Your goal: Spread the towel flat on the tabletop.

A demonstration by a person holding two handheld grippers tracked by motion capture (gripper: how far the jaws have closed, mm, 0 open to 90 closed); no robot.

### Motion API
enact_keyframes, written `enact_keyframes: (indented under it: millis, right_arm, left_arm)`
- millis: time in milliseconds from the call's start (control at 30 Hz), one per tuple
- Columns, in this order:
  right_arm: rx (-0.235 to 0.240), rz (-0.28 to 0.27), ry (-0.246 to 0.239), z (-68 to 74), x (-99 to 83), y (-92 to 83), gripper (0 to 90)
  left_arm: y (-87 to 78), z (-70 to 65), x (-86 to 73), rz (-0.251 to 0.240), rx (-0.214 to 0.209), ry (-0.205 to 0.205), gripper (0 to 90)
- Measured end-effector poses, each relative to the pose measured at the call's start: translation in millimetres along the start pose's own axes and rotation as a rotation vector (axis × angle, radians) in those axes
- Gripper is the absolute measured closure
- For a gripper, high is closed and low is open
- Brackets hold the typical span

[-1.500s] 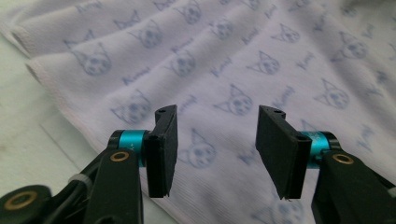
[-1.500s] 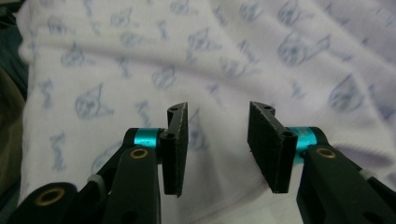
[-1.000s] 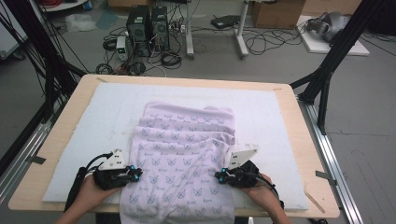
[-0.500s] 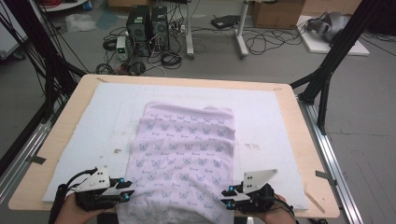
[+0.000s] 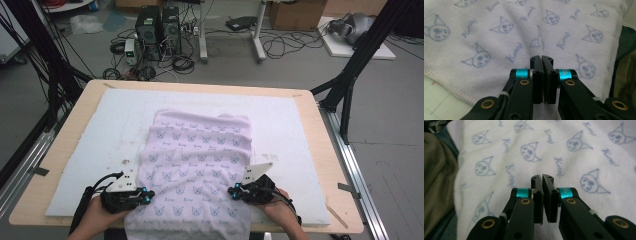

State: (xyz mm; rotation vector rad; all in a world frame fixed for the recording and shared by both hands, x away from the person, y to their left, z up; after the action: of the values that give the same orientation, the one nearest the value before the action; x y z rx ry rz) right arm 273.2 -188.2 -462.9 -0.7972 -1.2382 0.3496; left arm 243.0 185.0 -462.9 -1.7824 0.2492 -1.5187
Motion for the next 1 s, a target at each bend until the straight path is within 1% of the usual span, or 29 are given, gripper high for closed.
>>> enact_keyframes:
  millis: [67, 100, 133, 167, 200, 233, 267, 300, 333, 367, 433, 467, 500, 533, 567, 600, 633, 667, 700, 733, 767, 833, 867, 900, 933, 967, 1000]
  right_arm:
    - [0.030, -0.002, 0.006, 4.3, -1.9, -1.7, 88.1]
    - [0.040, 0.000, 0.008, 7.6, -3.2, -3.2, 88.1]
    - [0.059, -0.006, 0.003, 13.7, -4.4, -5.6, 88.1]
    - [0.075, -0.018, -0.012, 22.8, -5.3, -10.1, 87.7]
    - [0.076, -0.028, -0.024, 27.8, -5.3, -13.3, 85.9]
    - [0.072, -0.037, -0.032, 32.8, -4.6, -17.6, 76.6]
    - [0.056, -0.050, -0.021, 34.5, -2.1, -21.6, 70.4]
    - [0.050, -0.051, -0.023, 32.9, -0.3, -23.2, 66.4]
    - [0.017, -0.043, -0.025, 29.0, 2.8, -24.2, 63.5]
    - [0.001, -0.040, -0.030, 25.2, 4.8, -23.6, 61.6]
    - [-0.022, -0.036, -0.027, 12.4, 9.2, -18.8, 57.1]
    - [-0.023, -0.037, -0.018, 5.5, 10.7, -14.6, 57.0]
    - [-0.020, -0.037, -0.004, -0.7, 11.4, -10.2, 57.0]
    - [-0.026, -0.016, 0.001, -8.0, 11.7, -4.3, 57.2]
    - [-0.030, 0.003, 0.000, -11.7, 11.6, -0.8, 58.4]
    - [-0.034, 0.032, -0.002, -15.7, 10.6, 5.3, 60.9]
    - [-0.027, 0.018, -0.013, -17.4, 10.7, 6.9, 66.7]
    - [-0.021, 0.017, -0.006, -17.3, 10.6, 6.4, 74.1]
    - [-0.010, 0.014, -0.011, -17.1, 10.5, 6.6, 80.6]
    - [-0.005, 0.010, -0.016, -16.6, 10.4, 7.0, 83.8]
    - [0.000, 0.008, -0.019, -15.1, 9.8, 6.8, 86.0]
    - [-0.007, 0.014, -0.026, -11.8, 9.2, 5.0, 87.6]
    - [0.014, 0.017, -0.031, -8.3, 8.5, 2.4, 87.9]
    - [0.046, 0.004, -0.032, -0.4, 7.3, -1.4, 87.9]
    - [0.056, -0.014, -0.044, 7.8, 6.3, -5.8, 87.6]
    - [0.069, -0.028, -0.054, 13.8, 5.7, -9.4, 85.2]
    - [0.078, -0.056, -0.062, 20.2, 4.9, -15.4, 77.0]
  left_arm:
    - [-5.0, -6.2, -1.8, 0.005, -0.014, 0.005, 87.4]
    - [-9.2, -11.5, -2.6, 0.003, -0.024, 0.007, 87.4]
    - [-15.8, -19.0, -3.6, -0.011, -0.035, 0.021, 87.4]
    - [-19.7, -23.1, -3.9, -0.024, -0.039, 0.028, 87.1]
    - [-24.6, -26.9, -3.6, -0.046, -0.042, 0.035, 86.1]
    - [-28.0, -27.0, -1.8, -0.066, -0.023, 0.030, 80.2]
    - [-28.4, -25.0, -0.4, -0.069, -0.007, 0.026, 68.5]
    - [-27.3, -19.0, 2.2, -0.070, 0.008, 0.031, 64.8]
    - [-25.2, -15.3, 4.0, -0.072, 0.019, 0.028, 62.3]
    - [-21.6, -9.9, 6.0, -0.069, 0.022, 0.022, 59.3]
    - [-11.3, 0.1, 9.3, -0.058, 0.027, 0.011, 56.3]
    - [-6.3, 4.7, 10.5, -0.043, 0.025, 0.017, 55.6]
    - [0.5, 9.2, 11.3, -0.027, 0.025, 0.012, 54.7]
    - [3.8, 12.1, 11.1, -0.010, 0.024, 0.020, 54.7]
    - [9.7, 14.6, 9.6, 0.005, 0.006, 0.012, 55.8]
    - [11.5, 15.7, 8.1, 0.000, 0.003, 0.026, 61.8]
    - [10.9, 16.0, 7.6, -0.010, 0.002, 0.028, 66.8]
    - [10.0, 16.5, 7.0, -0.010, -0.012, 0.027, 79.7]
    - [9.7, 16.1, 6.7, -0.012, -0.010, 0.029, 85.5]
    - [8.7, 15.1, 6.0, -0.012, -0.004, 0.028, 87.3]
    - [7.3, 14.1, 5.1, -0.010, 0.000, 0.024, 87.8]
    - [2.2, 10.4, 2.7, -0.006, -0.004, 0.020, 88.2]
    - [-4.3, 4.8, 0.8, -0.016, -0.015, 0.012, 88.2]
    - [-10.9, -1.4, -0.5, -0.030, -0.027, 0.020, 88.2]
    - [-16.0, -6.1, -1.6, -0.034, -0.035, 0.033, 87.9]
    - [-22.8, -11.9, -2.9, -0.042, -0.045, 0.049, 86.6]
    - [-25.8, -14.0, -3.3, -0.049, -0.041, 0.051, 80.3]
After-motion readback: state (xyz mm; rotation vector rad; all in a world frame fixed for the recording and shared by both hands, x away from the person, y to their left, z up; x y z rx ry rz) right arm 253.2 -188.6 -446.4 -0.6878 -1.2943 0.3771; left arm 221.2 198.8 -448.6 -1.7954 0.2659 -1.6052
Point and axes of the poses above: each handheld gripper's, and its own axes: y roughly forward along the jaws, x roughly out of its top, z roughly to its left, the point moved 3 cm from there along y, roughly forward along the jaws, and after that the axes turned 4 degrees about y, right-handed, at the moved point
